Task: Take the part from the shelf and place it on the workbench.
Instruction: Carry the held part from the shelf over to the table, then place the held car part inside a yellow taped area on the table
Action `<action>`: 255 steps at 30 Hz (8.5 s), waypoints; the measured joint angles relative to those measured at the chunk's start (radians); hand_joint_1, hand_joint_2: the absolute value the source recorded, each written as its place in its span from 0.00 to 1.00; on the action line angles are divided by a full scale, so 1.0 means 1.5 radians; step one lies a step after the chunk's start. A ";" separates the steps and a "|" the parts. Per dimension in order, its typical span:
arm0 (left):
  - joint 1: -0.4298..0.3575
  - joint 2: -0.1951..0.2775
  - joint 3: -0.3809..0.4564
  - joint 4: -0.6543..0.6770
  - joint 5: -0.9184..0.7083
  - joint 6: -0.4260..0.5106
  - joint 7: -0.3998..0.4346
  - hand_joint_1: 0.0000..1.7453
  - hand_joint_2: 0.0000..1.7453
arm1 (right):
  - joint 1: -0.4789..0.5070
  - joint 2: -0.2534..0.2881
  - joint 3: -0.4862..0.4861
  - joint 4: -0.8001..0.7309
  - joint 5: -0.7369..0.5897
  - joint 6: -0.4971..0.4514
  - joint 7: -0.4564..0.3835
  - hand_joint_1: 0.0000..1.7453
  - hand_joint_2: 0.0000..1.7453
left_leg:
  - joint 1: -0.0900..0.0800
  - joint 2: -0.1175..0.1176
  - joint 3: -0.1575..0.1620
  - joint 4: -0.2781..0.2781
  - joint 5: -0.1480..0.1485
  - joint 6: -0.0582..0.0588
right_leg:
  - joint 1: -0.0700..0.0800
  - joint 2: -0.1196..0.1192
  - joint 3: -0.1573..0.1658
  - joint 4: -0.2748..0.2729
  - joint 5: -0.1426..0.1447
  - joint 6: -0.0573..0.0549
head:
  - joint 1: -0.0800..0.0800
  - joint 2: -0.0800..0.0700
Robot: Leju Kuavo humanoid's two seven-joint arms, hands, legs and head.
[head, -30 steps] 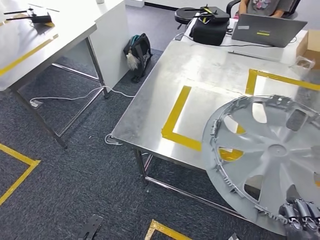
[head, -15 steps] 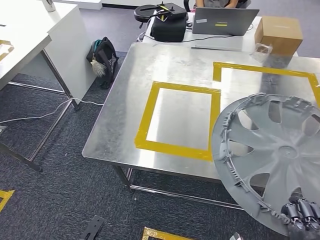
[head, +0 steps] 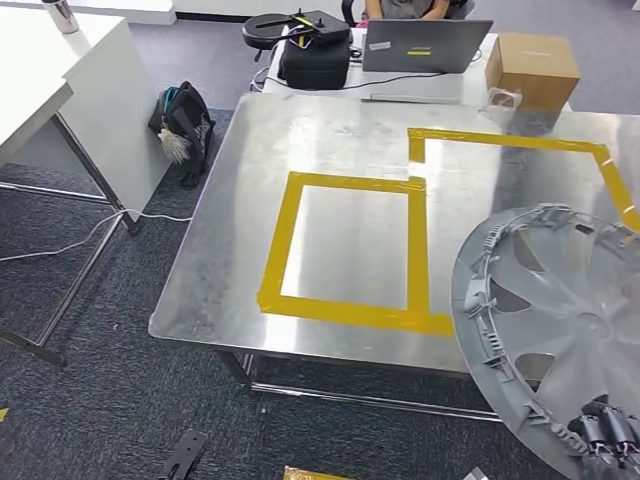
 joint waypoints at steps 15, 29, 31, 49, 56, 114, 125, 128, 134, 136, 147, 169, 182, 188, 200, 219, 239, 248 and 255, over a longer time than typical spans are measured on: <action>-0.001 0.002 0.000 0.000 0.004 0.002 -0.002 0.00 1.00 | 0.005 -0.014 0.007 0.016 -0.001 0.000 0.035 1.00 1.00 | 0.003 -0.001 -0.056 0.013 0.049 -0.011 | 0.001 0.016 0.037 -0.005 -0.037 -0.015 | -0.007 0.000; 0.000 0.005 0.000 0.000 0.003 -0.003 -0.006 0.00 1.00 | -0.028 -0.062 -0.121 0.087 -0.232 0.197 0.007 1.00 1.00 | 0.001 -0.005 -0.050 0.006 0.038 -0.003 | 0.000 0.013 0.052 -0.029 -0.038 -0.002 | -0.006 0.000; 0.000 0.005 -0.001 0.000 0.000 -0.005 -0.006 0.00 1.00 | -0.071 -0.056 -0.202 0.108 -0.238 0.255 -0.062 1.00 1.00 | 0.001 -0.005 -0.049 0.006 0.038 -0.003 | 0.000 0.013 0.052 -0.029 -0.038 -0.001 | -0.006 0.000; -0.011 0.007 -0.034 0.000 -0.027 -0.026 0.016 0.00 1.00 | -0.273 -0.129 -0.436 0.307 -0.056 0.353 -0.059 1.00 1.00 | 0.002 -0.006 -0.044 0.006 0.039 -0.002 | 0.001 0.012 0.064 -0.028 -0.039 0.000 | -0.006 0.000; -0.019 0.007 -0.052 0.000 -0.030 -0.031 0.025 0.00 1.00 | -0.265 -0.228 -0.240 0.364 -0.072 0.334 0.077 1.00 1.00 | 0.002 -0.006 -0.043 0.006 0.039 -0.001 | 0.001 0.012 0.065 -0.028 -0.038 0.001 | -0.006 0.000; -0.024 0.021 -0.102 0.000 -0.010 -0.010 0.052 0.00 1.00 | -0.243 -0.453 0.102 0.431 -0.246 0.323 0.148 1.00 1.00 | 0.002 -0.008 -0.038 0.005 0.037 -0.001 | 0.001 0.010 0.063 -0.029 -0.041 0.001 | -0.006 0.000; -0.023 0.022 -0.106 0.000 -0.009 0.006 0.066 0.00 0.00 | -0.238 -0.443 0.082 0.432 -0.232 0.320 0.141 0.00 1.00 | 0.002 -0.008 -0.037 0.005 0.037 -0.001 | 0.001 0.010 0.063 -0.029 -0.041 0.001 | -0.006 0.000; -0.023 0.022 -0.106 0.000 -0.009 0.011 0.073 0.00 0.00 | -0.235 -0.438 0.077 0.432 -0.229 0.318 0.142 0.00 1.00 | 0.002 -0.008 -0.037 0.005 0.037 -0.001 | 0.001 0.010 0.064 -0.029 -0.041 0.001 | -0.006 0.000; -0.023 0.022 -0.106 0.000 -0.005 0.008 0.072 0.00 0.00 | -0.235 -0.431 0.071 0.432 -0.230 0.318 0.142 0.00 1.00 | 0.002 -0.008 -0.037 0.005 0.037 -0.001 | 0.001 0.010 0.064 -0.029 -0.041 0.002 | -0.006 0.000; -0.023 0.022 -0.106 0.000 -0.003 0.007 0.072 0.00 0.00 | -0.237 -0.429 0.071 0.433 -0.235 0.318 0.139 0.00 1.00 | 0.002 -0.008 -0.037 0.005 0.037 -0.001 | 0.001 0.010 0.064 -0.029 -0.041 0.002 | -0.006 0.000; -0.023 0.023 -0.106 0.000 0.004 0.004 0.066 0.00 0.00 | -0.244 -0.412 0.051 0.441 -0.308 0.325 0.113 0.00 1.00 | 0.002 -0.008 -0.036 0.005 0.037 -0.001 | 0.001 0.010 0.065 -0.029 -0.041 0.002 | -0.006 0.000; -0.012 0.023 -0.103 0.000 0.018 0.009 0.052 0.00 0.00 | -0.299 -0.257 -0.125 0.465 -0.457 0.230 0.058 0.00 1.00 | 0.002 -0.008 -0.036 0.005 0.037 -0.001 | 0.001 0.010 0.066 -0.029 -0.041 0.002 | -0.006 0.000; -0.011 0.024 -0.103 0.000 0.020 0.002 0.051 0.00 0.00 | -0.301 -0.248 -0.129 0.478 -0.397 0.333 0.076 0.00 1.00 | 0.001 -0.008 -0.036 0.004 0.037 -0.001 | 0.000 0.010 0.066 -0.029 -0.041 0.002 | -0.006 0.000; -0.011 0.025 -0.103 0.000 0.020 0.000 0.051 0.00 0.00 | -0.300 -0.263 -0.120 0.482 -0.425 0.421 0.092 0.00 1.00 | 0.001 -0.008 -0.036 0.004 0.037 -0.001 | 0.000 0.010 0.066 -0.029 -0.041 0.002 | -0.006 0.000; -0.011 0.027 -0.103 0.000 0.025 -0.003 0.044 0.00 0.00 | -0.296 -0.329 -0.094 0.480 -0.512 0.468 0.088 0.00 1.00 | 0.001 -0.008 -0.035 0.004 0.037 0.000 | 0.000 0.010 0.066 -0.029 -0.041 0.003 | -0.006 0.000; -0.010 0.026 -0.102 0.000 0.025 -0.002 0.038 0.00 0.00 | -0.297 -0.283 -0.105 0.451 -0.431 0.239 0.048 0.00 1.00 | 0.001 -0.008 -0.035 0.004 0.038 0.000 | 0.000 0.010 0.066 -0.029 -0.041 0.003 | -0.006 0.000; -0.011 0.025 -0.102 0.000 0.023 -0.003 0.040 0.00 0.00 | -0.289 -0.284 -0.091 0.452 -0.469 0.424 0.054 0.00 1.00 | 0.001 -0.008 -0.035 0.004 0.038 0.000 | 0.000 0.010 0.066 -0.029 -0.041 0.003 | -0.006 0.000; -0.011 0.026 -0.102 0.000 0.021 -0.006 0.038 0.00 0.00 | -0.280 -0.328 -0.081 0.454 -0.587 0.535 0.034 0.00 1.00 | 0.001 -0.008 -0.035 0.004 0.038 0.000 | 0.000 0.011 0.066 -0.029 -0.041 0.003 | -0.006 0.000; -0.011 0.027 -0.102 0.000 0.023 -0.006 0.034 0.00 0.00 | -0.265 -0.332 -0.075 0.441 -0.648 0.555 -0.002 0.00 1.00 | 0.001 -0.008 -0.035 0.004 0.038 0.000 | 0.000 0.011 0.066 -0.029 -0.041 0.003 | -0.006 0.000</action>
